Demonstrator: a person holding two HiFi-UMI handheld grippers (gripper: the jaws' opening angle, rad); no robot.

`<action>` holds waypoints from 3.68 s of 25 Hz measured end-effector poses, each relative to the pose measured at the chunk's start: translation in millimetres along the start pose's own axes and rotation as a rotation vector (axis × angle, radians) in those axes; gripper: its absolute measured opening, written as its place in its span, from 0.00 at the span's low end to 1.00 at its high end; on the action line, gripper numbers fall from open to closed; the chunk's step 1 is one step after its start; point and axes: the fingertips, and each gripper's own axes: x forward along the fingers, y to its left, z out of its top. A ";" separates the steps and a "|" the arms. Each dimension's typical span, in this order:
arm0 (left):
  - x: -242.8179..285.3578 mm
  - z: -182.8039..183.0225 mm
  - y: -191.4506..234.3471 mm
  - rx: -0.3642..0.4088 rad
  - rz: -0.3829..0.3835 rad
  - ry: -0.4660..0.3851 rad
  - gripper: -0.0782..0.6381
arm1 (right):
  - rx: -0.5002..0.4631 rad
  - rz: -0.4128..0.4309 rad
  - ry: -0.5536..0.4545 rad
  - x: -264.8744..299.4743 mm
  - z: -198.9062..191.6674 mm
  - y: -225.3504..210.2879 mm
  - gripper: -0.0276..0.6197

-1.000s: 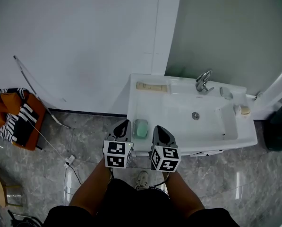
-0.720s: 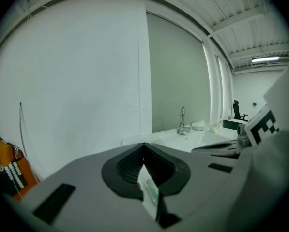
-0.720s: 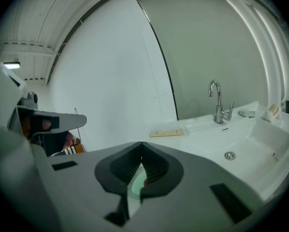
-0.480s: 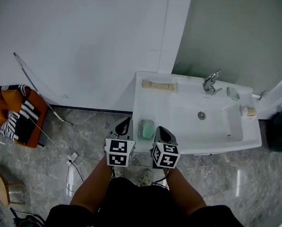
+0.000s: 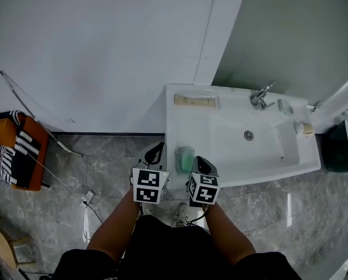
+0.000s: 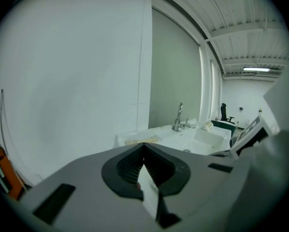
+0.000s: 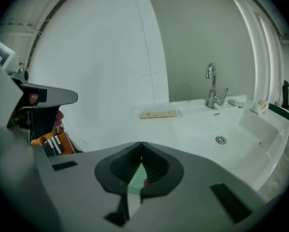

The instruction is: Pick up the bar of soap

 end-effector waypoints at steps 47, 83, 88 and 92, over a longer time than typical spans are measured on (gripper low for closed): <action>25.1 -42.0 48.3 -0.058 -0.073 0.090 0.11 | 0.017 -0.089 0.379 73.1 -83.5 0.4 0.49; 29.8 -36.0 38.8 -0.044 -0.090 0.085 0.11 | -0.051 -0.072 0.444 70.1 -88.4 -0.8 0.48; 31.7 -35.4 39.0 -0.045 -0.091 0.083 0.11 | -0.043 -0.075 0.474 70.0 -87.5 -1.8 0.48; 34.0 -34.9 39.2 -0.045 -0.091 0.083 0.11 | -0.052 -0.073 0.450 70.5 -86.8 -2.9 0.49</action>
